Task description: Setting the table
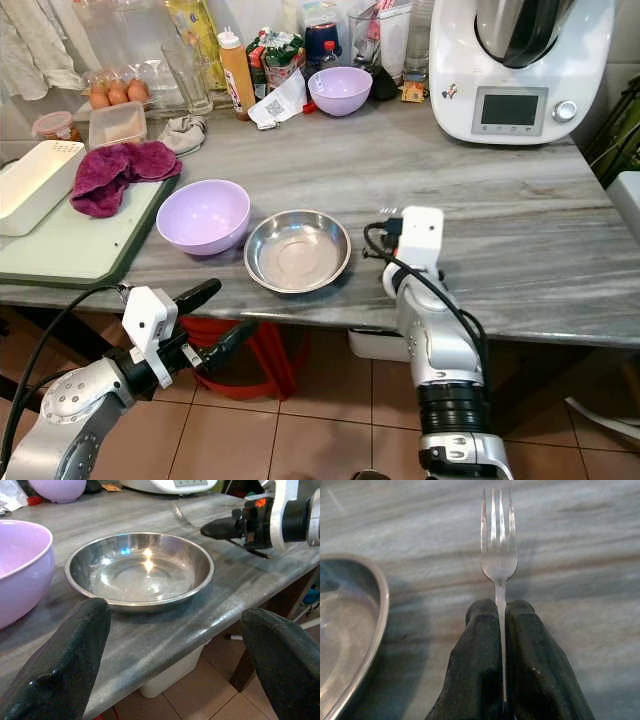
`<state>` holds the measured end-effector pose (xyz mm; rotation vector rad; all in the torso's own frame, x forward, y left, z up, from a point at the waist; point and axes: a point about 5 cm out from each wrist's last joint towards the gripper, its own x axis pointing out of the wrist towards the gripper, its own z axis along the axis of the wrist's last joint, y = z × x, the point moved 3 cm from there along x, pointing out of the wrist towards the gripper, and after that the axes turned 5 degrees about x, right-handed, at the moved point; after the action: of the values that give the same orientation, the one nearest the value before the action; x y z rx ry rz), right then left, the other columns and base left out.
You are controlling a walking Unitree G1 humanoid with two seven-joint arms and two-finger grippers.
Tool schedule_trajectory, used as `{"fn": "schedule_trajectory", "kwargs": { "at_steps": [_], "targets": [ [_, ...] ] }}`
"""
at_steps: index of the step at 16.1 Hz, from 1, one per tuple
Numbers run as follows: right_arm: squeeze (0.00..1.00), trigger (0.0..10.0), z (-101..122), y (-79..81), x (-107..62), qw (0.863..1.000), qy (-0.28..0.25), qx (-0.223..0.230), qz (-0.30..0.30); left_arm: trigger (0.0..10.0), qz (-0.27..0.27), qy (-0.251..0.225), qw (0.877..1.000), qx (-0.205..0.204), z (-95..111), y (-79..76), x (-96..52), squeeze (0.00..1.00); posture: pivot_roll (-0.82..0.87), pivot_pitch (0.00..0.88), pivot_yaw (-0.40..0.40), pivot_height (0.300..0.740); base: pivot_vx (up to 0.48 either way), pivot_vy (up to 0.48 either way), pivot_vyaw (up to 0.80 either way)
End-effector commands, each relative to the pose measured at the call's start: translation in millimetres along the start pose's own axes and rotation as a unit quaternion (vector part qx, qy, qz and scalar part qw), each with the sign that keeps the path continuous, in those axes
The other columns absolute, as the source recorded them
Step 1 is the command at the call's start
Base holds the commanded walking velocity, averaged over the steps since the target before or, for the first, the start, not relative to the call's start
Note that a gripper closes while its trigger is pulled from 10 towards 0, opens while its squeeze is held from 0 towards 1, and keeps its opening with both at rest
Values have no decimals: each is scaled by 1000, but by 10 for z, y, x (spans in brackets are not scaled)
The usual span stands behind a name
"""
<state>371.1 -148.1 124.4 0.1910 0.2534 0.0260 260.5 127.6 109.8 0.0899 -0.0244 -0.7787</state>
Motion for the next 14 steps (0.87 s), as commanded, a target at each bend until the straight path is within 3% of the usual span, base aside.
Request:
{"fn": "schedule_trajectory", "kwargs": {
  "at_steps": [1,12,13,14],
  "targets": [
    [0,10000,-7,72,21,1000,12,7,17,10000,-3,7,1000,1,-34,2,-25,0,-154,120,72,740,0,0,0],
    [0,10000,-214,168,9,997,59,5,52,10000,-3,6,1000,5,-44,24,-17,0,-151,114,76,740,0,0,0],
    [1000,10000,-221,173,5,997,61,9,55,10000,-2,6,1000,5,-44,26,-15,0,-151,113,77,740,0,0,0],
    [1000,10000,-228,175,3,997,61,9,55,10000,-2,6,1000,5,-45,27,-15,0,-151,111,77,740,0,0,0]
  ]
}}
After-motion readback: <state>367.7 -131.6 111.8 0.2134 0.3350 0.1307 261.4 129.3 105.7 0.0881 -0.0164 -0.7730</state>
